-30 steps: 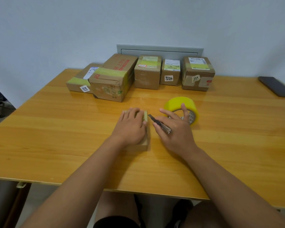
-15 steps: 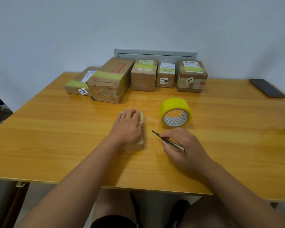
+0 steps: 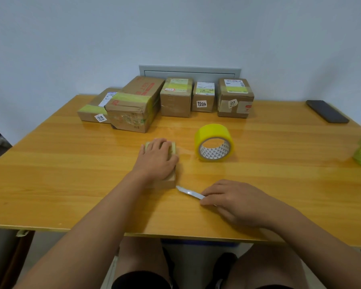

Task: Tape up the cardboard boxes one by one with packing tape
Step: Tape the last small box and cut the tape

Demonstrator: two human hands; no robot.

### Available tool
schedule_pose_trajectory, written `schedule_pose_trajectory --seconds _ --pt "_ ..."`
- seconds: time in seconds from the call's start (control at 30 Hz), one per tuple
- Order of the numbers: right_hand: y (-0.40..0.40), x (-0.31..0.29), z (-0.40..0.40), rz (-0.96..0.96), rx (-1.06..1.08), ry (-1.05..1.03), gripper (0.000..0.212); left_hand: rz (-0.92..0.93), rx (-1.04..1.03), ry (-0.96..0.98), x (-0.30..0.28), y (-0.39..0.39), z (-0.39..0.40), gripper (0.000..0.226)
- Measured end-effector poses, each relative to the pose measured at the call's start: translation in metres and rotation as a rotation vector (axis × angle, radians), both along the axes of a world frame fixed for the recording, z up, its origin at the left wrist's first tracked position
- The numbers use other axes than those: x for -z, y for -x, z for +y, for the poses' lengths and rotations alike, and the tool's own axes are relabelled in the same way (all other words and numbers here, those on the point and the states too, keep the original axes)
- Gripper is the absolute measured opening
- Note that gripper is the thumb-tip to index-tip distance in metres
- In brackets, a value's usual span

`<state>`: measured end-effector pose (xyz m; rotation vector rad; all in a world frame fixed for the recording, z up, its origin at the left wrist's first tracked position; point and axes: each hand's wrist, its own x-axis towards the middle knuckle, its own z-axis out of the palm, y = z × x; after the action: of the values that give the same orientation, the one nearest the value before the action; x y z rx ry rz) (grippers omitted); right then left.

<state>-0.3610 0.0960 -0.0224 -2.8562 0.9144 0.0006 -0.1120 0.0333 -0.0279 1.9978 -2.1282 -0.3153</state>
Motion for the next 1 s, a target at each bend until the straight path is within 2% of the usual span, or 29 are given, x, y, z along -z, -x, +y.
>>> schedule_pose_trajectory --seconds 0.13,0.27,0.47,0.53,0.67,0.73,0.87,1.0 --pt "-0.006 -0.003 0.004 0.065 0.021 0.04 0.032 0.008 -0.002 0.01 0.001 -0.001 -0.002 0.056" --pt "-0.006 -0.004 0.009 0.132 0.091 0.043 0.038 0.015 -0.007 0.024 0.001 0.0 -0.003 0.056" --pt "-0.006 -0.016 0.007 0.162 0.105 0.103 0.036 0.002 0.001 0.032 0.003 -0.002 -0.004 0.057" --pt "-0.009 -0.021 0.001 0.105 0.11 0.122 0.033 0.001 -0.006 0.012 0.002 -0.002 -0.004 0.057" --pt "-0.027 -0.022 -0.032 -0.266 0.142 0.51 0.035 0.025 -0.015 0.013 0.001 -0.003 -0.004 0.06" --pt "-0.045 -0.022 -0.051 -0.247 0.259 0.591 0.039 0.038 -0.019 0.024 0.001 -0.002 -0.003 0.06" --pt "-0.065 -0.005 -0.077 -0.052 0.416 0.624 0.035 0.033 -0.007 0.046 -0.001 -0.003 -0.001 0.063" --pt "-0.063 0.005 -0.081 -0.1 0.416 0.679 0.018 0.037 0.012 0.038 -0.003 -0.018 0.0 0.063"
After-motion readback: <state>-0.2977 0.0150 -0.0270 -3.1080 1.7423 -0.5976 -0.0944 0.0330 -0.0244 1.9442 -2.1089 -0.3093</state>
